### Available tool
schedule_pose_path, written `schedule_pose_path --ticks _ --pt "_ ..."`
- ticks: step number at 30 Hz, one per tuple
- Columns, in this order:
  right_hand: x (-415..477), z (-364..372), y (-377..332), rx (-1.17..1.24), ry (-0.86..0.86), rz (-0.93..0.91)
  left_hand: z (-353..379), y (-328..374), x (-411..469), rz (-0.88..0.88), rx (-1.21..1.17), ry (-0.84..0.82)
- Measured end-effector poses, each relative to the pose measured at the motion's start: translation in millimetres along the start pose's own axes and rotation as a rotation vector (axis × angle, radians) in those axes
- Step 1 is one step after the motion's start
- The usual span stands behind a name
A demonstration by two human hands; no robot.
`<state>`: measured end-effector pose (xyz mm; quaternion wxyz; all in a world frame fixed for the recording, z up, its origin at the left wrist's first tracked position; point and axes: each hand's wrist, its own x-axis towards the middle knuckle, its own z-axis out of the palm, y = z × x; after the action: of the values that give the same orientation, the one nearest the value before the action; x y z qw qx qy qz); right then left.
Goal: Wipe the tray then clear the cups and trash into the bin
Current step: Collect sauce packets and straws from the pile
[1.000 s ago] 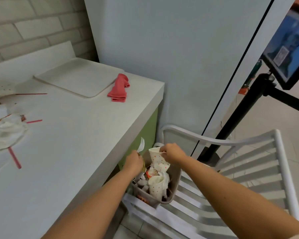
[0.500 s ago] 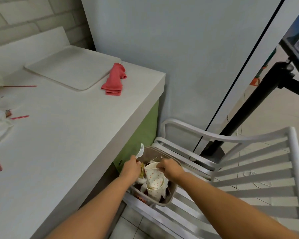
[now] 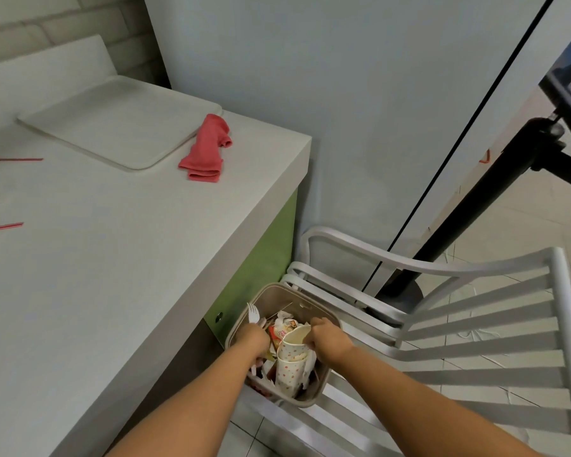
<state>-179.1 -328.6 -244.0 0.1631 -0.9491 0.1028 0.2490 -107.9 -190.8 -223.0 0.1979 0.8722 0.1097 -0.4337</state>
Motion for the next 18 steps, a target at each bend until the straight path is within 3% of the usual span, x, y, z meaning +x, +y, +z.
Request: schedule_pose_path --ticks 4,7,10,18 --pt "0.3 -0.9 0.8 -0.021 -0.022 0.014 -1.7 1.5 0.3 0.085 0.039 -0.079" --pt "0.5 -4.7 -4.6 -0.025 -0.057 0.012 -10.3 6.5 -14.1 0.085 0.222 -0.051" --pt "-2.1 -8.2 -12.1 -0.039 -0.095 0.014 -19.4 13.2 -27.2 0.217 0.436 -0.104" --pt "-12.5 -33.0 -22.6 -0.16 -0.074 -0.023 -29.9 8.5 -34.1 0.234 0.16 0.063"
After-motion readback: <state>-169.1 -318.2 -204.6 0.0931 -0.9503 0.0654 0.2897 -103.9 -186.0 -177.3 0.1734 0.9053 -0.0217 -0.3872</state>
